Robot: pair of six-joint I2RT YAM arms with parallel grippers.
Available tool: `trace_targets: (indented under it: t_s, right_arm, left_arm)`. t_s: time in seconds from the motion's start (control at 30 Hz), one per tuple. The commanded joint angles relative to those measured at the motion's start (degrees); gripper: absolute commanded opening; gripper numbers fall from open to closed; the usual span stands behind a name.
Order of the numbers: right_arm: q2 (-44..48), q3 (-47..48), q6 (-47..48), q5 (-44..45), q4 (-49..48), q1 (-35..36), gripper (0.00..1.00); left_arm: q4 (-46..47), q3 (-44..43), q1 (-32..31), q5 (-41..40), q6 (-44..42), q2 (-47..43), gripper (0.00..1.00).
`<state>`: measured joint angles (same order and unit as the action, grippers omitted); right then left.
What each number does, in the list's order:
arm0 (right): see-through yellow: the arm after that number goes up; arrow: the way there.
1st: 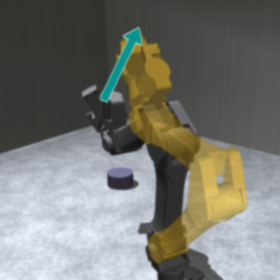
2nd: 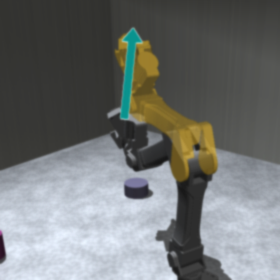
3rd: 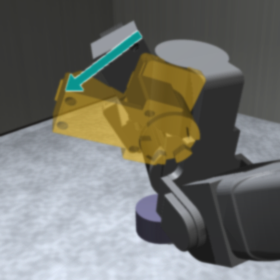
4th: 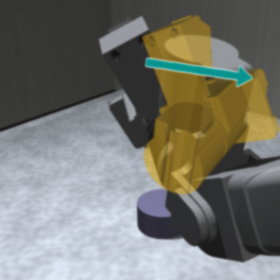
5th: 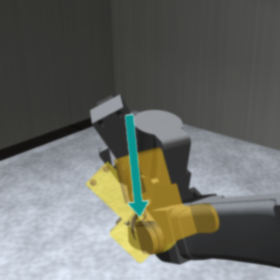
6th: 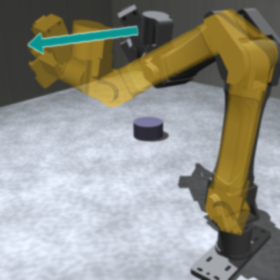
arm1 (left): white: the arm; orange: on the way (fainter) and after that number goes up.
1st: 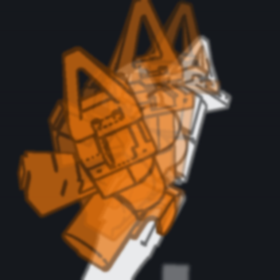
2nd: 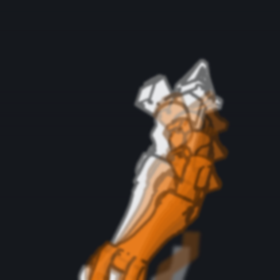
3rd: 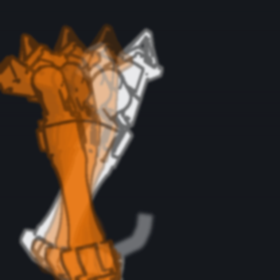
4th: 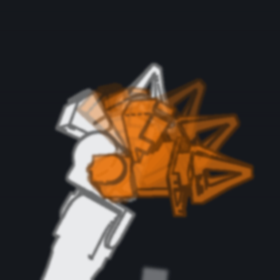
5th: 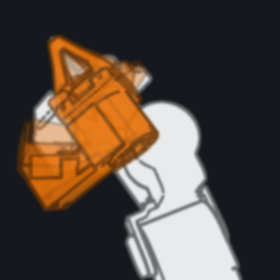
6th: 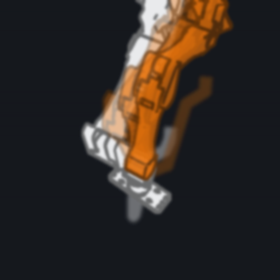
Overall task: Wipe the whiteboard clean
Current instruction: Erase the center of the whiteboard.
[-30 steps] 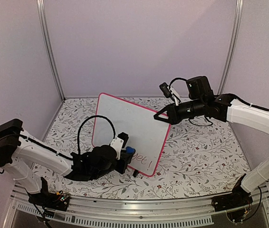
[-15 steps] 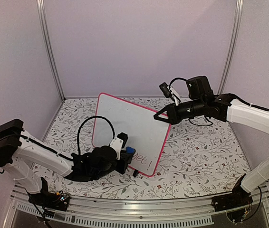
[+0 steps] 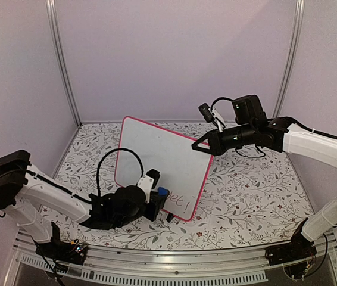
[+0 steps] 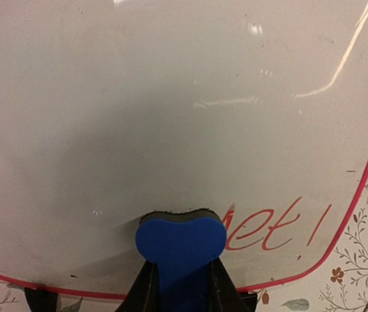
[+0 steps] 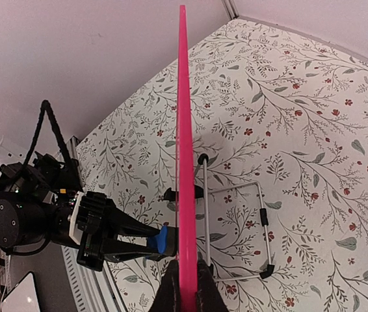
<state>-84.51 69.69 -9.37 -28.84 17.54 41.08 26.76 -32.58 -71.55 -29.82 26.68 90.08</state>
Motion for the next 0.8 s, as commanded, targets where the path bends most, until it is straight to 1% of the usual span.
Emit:
trace_targets:
  t_s: [0.0,0.57,0.77]
  right_arm:
    - [-1.1,0.3,3.1,-1.6,2.0,1.3,0.0]
    - [-1.4,-0.1,3.1,-2.0,1.9,1.3,0.0]
    - [-1.6,-0.3,3.2,-2.3,1.4,1.3,0.0]
  left_arm:
    - [-3.1,1.1,-1.3,1.2,1.1,2.0,0.02]
    - [-1.9,4.9,-1.5,1.3,4.8,2.6,0.02]
    - [-2.5,4.8,-1.7,0.5,3.8,0.7,0.02]
